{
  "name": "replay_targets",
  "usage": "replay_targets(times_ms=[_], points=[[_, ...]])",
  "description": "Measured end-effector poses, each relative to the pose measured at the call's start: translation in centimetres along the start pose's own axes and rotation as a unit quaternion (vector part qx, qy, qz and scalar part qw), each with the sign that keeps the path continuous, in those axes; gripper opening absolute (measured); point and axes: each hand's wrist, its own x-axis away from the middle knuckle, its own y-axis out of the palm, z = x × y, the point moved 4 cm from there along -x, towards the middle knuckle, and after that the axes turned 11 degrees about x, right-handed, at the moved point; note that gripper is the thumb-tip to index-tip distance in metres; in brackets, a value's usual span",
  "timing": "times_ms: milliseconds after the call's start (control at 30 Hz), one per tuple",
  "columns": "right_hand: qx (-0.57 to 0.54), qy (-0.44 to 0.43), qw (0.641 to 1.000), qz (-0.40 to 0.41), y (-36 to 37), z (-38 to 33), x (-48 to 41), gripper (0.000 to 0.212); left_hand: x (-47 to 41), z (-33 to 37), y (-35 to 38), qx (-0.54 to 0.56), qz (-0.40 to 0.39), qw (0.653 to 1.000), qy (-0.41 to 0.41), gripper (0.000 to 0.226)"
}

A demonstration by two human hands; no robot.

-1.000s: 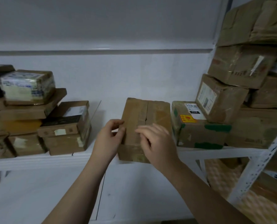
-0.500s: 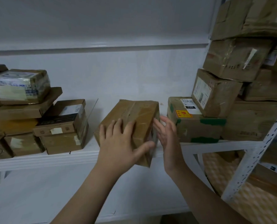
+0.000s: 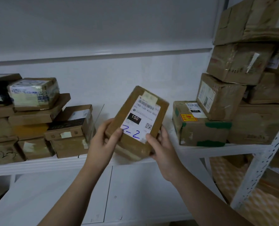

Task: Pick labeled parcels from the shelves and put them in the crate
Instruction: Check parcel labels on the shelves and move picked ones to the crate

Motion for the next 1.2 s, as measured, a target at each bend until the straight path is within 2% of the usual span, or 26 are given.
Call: replay_targets(times_ms=[133, 333, 700, 833, 933, 1133, 1200], points=[[0.055, -0.102, 0.993, -0.001, -0.3, -2.0, -0.2, 0.066, 1.7, -1.4, 0.3, 0.113, -0.037, 0.992, -0.030, 0.038], [0.100, -0.131, 0.986, -0.011, 0.1, -2.9, -0.2, 0.072, 2.4, -1.4, 0.7, 0.141, -0.050, 0.988, -0.031, 0.065], [0.091, -0.146, 0.985, 0.000, 0.6, -3.5, 0.6, 0.071, 2.9, -1.2, 0.5, 0.162, -0.063, 0.985, -0.004, 0.063], [0.071, -0.139, 0.987, 0.019, 0.2, -4.1, 1.9, 0.056, 2.7, -0.3, 0.5, 0.146, -0.047, 0.988, 0.035, 0.048], [0.069, -0.124, 0.988, 0.068, -0.4, -4.3, 3.4, 0.047, 2.5, 1.3, 1.7, 0.183, -0.095, 0.976, 0.064, 0.045], [0.060, -0.114, 0.969, 0.209, -2.7, -5.0, 8.3, 0.069, 4.2, 2.9, 5.1, 0.181, -0.198, 0.957, 0.111, 0.049], [0.060, -0.106, 0.954, 0.272, -3.6, -4.7, 11.1, 0.068, 5.5, 3.0, 6.7, 0.191, -0.263, 0.940, 0.106, 0.051]])
